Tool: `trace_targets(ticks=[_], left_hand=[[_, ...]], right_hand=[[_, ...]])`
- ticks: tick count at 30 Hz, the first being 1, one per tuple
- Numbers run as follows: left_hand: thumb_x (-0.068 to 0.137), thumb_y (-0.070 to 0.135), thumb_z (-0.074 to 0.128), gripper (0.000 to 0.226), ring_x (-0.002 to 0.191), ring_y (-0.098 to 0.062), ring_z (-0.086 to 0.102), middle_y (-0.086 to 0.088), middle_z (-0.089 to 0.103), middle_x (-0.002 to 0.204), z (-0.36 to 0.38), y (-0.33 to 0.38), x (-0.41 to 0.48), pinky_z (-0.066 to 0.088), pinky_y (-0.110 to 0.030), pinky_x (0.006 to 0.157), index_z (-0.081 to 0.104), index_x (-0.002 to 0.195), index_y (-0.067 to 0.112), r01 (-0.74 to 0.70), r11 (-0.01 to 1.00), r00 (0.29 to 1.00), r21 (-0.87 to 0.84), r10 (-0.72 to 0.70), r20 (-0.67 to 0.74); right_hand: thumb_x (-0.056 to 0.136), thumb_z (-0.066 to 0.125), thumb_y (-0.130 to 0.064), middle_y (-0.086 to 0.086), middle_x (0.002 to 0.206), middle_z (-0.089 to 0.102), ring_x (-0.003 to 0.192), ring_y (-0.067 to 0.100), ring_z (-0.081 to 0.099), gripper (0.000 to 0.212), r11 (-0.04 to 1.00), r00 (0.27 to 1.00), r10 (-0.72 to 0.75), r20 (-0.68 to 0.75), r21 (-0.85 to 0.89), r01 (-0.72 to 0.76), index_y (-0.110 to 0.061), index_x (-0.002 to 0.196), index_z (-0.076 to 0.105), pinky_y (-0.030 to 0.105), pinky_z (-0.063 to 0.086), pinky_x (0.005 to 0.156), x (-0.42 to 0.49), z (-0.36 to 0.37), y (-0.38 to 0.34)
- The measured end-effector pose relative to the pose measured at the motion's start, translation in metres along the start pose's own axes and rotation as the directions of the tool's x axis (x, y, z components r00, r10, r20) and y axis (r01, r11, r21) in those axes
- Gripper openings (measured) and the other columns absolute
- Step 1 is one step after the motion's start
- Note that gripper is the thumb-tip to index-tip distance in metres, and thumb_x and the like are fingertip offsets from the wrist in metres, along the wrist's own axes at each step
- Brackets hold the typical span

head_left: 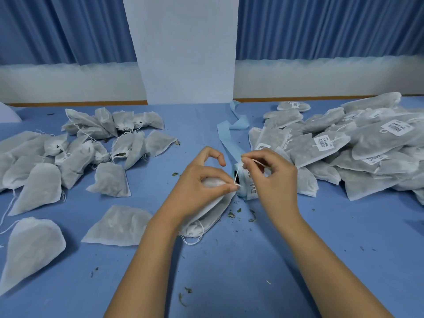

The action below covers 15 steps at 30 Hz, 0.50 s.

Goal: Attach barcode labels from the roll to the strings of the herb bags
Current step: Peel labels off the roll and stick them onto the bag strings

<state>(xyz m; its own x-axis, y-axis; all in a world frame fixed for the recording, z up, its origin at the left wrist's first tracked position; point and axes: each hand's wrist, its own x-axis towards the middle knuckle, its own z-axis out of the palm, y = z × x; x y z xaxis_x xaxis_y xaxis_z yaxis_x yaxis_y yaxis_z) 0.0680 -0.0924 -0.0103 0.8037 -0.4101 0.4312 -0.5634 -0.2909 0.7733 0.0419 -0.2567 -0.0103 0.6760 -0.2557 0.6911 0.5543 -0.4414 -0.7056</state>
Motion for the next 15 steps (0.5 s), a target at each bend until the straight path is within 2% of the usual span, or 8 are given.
trace_targets(ticks=[2, 4, 6, 9, 13, 15], left_hand=[[0.079, 0.023, 0.080, 0.013, 0.089, 0.000, 0.058, 0.017, 0.055, 0.101, 0.002, 0.002, 0.001, 0.036, -0.006, 0.078, 0.076, 0.070, 0.033, 0.010, 0.999, 0.998, -0.050, -0.013, -0.057], [0.079, 0.016, 0.079, 0.013, 0.082, -0.001, 0.061, 0.014, 0.064, 0.091, 0.004, 0.005, 0.001, 0.040, -0.007, 0.075, 0.076, 0.071, 0.026, -0.007, 0.989, 0.987, -0.147, -0.017, -0.161], [0.080, 0.010, 0.077, 0.015, 0.077, -0.002, 0.064, 0.011, 0.069, 0.080, 0.005, 0.007, 0.002, 0.043, -0.009, 0.073, 0.075, 0.071, 0.023, -0.029, 0.981, 0.965, -0.190, -0.022, -0.262], [0.081, 0.012, 0.077, 0.015, 0.077, -0.002, 0.067, 0.010, 0.072, 0.075, 0.004, 0.008, 0.002, 0.044, -0.008, 0.072, 0.074, 0.071, 0.023, 0.006, 0.984, 0.931, -0.180, -0.071, -0.359], [0.081, 0.013, 0.076, 0.012, 0.076, 0.004, 0.067, 0.012, 0.073, 0.074, 0.006, 0.011, 0.001, 0.043, -0.004, 0.069, 0.074, 0.071, 0.019, 0.063, 0.974, 0.907, -0.218, -0.147, -0.395], [0.082, 0.012, 0.074, 0.016, 0.074, 0.005, 0.065, 0.013, 0.073, 0.073, 0.006, 0.012, 0.002, 0.042, -0.003, 0.067, 0.073, 0.069, 0.020, 0.076, 0.969, 0.896, -0.233, -0.169, -0.410]], right_hand=[[0.084, 0.067, -0.001, -0.005, 0.073, 0.068, 0.068, 0.002, 0.064, 0.011, 0.970, 0.975, 0.223, -0.001, 0.105, -0.221, -0.010, 0.079, 0.070, 0.012, 0.046, 0.066, -0.001, 0.004, 0.002], [0.084, 0.066, 0.000, -0.004, 0.070, 0.067, 0.065, 0.001, 0.062, 0.012, 0.949, 0.951, 0.298, 0.088, 0.086, -0.305, -0.008, 0.077, 0.070, 0.011, 0.045, 0.066, -0.001, 0.006, 0.005], [0.083, 0.067, 0.000, -0.005, 0.064, 0.065, 0.060, 0.001, 0.059, 0.014, 0.943, 0.928, 0.309, 0.208, 0.059, -0.327, -0.008, 0.073, 0.070, 0.011, 0.043, 0.063, -0.002, 0.008, 0.005], [0.082, 0.069, -0.002, -0.014, 0.061, 0.064, 0.058, -0.003, 0.055, 0.015, 0.949, 0.892, 0.281, 0.354, 0.033, -0.312, -0.013, 0.071, 0.070, 0.009, 0.040, 0.061, -0.007, 0.012, 0.001], [0.081, 0.070, -0.003, -0.017, 0.059, 0.062, 0.056, -0.003, 0.053, 0.010, 0.955, 0.890, 0.263, 0.374, 0.034, -0.296, -0.009, 0.073, 0.072, 0.008, 0.037, 0.059, -0.006, 0.010, -0.001], [0.081, 0.070, -0.004, -0.013, 0.060, 0.062, 0.057, 0.007, 0.054, 0.012, 0.955, 0.890, 0.265, 0.372, 0.030, -0.296, -0.011, 0.071, 0.072, 0.017, 0.040, 0.058, -0.004, 0.008, -0.001]])
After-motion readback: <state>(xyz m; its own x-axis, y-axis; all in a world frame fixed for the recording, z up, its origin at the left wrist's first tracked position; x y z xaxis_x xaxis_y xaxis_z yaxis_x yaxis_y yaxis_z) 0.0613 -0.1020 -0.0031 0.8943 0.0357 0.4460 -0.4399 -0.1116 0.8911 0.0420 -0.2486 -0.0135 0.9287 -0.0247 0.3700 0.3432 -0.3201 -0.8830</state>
